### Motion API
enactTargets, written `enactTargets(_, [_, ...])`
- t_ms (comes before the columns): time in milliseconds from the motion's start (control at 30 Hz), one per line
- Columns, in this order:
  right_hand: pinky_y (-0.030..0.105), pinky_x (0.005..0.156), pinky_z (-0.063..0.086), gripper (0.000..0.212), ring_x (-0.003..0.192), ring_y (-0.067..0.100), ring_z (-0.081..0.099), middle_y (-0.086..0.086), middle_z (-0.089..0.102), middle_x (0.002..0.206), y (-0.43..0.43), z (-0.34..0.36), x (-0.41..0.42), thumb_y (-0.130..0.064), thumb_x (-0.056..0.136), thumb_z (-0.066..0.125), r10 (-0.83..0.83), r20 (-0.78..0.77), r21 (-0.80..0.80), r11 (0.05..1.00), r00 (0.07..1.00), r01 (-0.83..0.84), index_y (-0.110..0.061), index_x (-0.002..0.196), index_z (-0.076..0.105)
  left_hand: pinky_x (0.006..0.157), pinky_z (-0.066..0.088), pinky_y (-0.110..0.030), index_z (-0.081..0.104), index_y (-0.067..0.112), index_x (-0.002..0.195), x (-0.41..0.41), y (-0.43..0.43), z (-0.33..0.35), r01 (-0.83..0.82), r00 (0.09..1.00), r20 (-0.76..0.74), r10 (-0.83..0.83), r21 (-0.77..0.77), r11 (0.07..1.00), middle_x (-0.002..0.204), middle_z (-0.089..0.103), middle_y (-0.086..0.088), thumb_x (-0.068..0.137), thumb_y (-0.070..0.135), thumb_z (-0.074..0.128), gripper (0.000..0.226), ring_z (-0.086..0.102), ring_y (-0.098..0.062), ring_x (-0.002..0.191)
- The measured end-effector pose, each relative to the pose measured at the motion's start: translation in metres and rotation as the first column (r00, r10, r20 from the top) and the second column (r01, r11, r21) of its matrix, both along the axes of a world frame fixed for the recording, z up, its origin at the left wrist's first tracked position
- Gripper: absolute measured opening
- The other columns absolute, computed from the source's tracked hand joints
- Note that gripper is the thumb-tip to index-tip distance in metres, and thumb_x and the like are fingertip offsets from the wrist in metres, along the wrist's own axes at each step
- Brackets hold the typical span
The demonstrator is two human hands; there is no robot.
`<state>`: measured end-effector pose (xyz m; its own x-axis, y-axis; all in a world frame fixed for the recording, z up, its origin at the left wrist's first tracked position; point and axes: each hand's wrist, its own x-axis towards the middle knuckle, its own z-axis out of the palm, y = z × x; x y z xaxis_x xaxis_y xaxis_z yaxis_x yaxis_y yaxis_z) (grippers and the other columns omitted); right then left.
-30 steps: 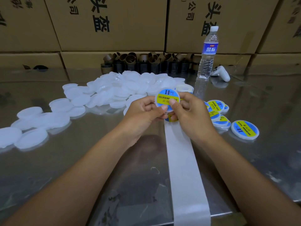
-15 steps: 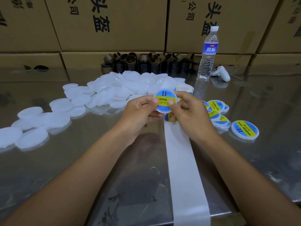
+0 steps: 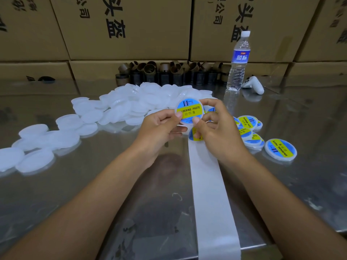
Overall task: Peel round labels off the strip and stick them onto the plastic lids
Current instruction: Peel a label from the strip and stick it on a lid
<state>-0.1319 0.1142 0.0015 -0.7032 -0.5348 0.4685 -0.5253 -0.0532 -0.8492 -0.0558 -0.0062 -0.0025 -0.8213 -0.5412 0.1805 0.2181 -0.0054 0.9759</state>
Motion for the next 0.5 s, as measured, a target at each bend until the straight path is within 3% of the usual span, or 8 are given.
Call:
enactTargets(133, [0.020,0.058,0.046,0.026,0.048,0.004,0.057,-0.002,0.058,0.073,0.003,0.004,-0.007,-0.009,0.094,0.052,-0.155,0.101,-0.136,0.976,0.983,0.168,-0.028,0.110,0.048,0.068,0.056,-0.021,0.068,0.020,0.096,0.001,-0.011,0.001,-0.113,0.994,0.005,0.113,0.064,0.992,0.081,0.069,0.005,0.096,0.015,0.054,0.015,0.068,-0.009,0.074])
enactTargets(267, [0.017,0.049,0.044,0.024,0.043,0.000,0.057,-0.001,0.059,0.078,0.011,0.008,-0.022,-0.010,0.095,0.048,-0.351,0.321,-0.254,0.863,0.879,0.437,-0.030,0.109,0.046,0.067,0.051,-0.019,0.066,0.020,0.096,0.002,-0.029,-0.003,-0.333,0.941,0.067,0.331,0.027,0.943,0.085,0.065,0.004,0.096,0.011,0.051,0.018,0.064,-0.009,0.077])
enactTargets(367, [0.019,0.044,0.045,0.024,0.038,0.003,0.055,-0.001,0.057,0.075,0.015,0.007,-0.032,-0.005,0.094,0.044,-0.335,0.542,-0.285,0.790,0.771,0.543,-0.024,0.107,0.043,0.076,0.048,-0.017,0.065,0.019,0.099,0.001,-0.038,-0.010,-0.435,0.890,0.082,0.448,-0.140,0.889,0.088,0.061,0.008,0.096,0.010,0.052,0.017,0.058,-0.004,0.080])
enactTargets(433, [0.017,0.042,0.046,0.024,0.041,0.009,0.059,0.003,0.055,0.074,0.015,0.005,-0.036,-0.003,0.095,0.043,-0.280,0.650,-0.283,0.774,0.706,0.567,-0.016,0.114,0.042,0.073,0.042,-0.006,0.066,0.017,0.098,0.002,-0.039,-0.013,-0.447,0.866,0.082,0.493,-0.314,0.837,0.092,0.060,0.007,0.094,0.008,0.054,0.016,0.054,-0.002,0.080])
enactTargets(500, [0.019,0.043,0.049,0.030,0.049,0.014,0.061,0.008,0.056,0.077,0.015,0.003,-0.039,-0.002,0.095,0.044,-0.274,0.698,-0.247,0.775,0.662,0.582,-0.007,0.124,0.041,0.073,0.038,-0.008,0.066,0.014,0.103,0.001,-0.039,-0.016,-0.404,0.851,0.109,0.513,-0.487,0.774,0.098,0.060,0.004,0.092,0.008,0.058,0.015,0.054,-0.007,0.087])
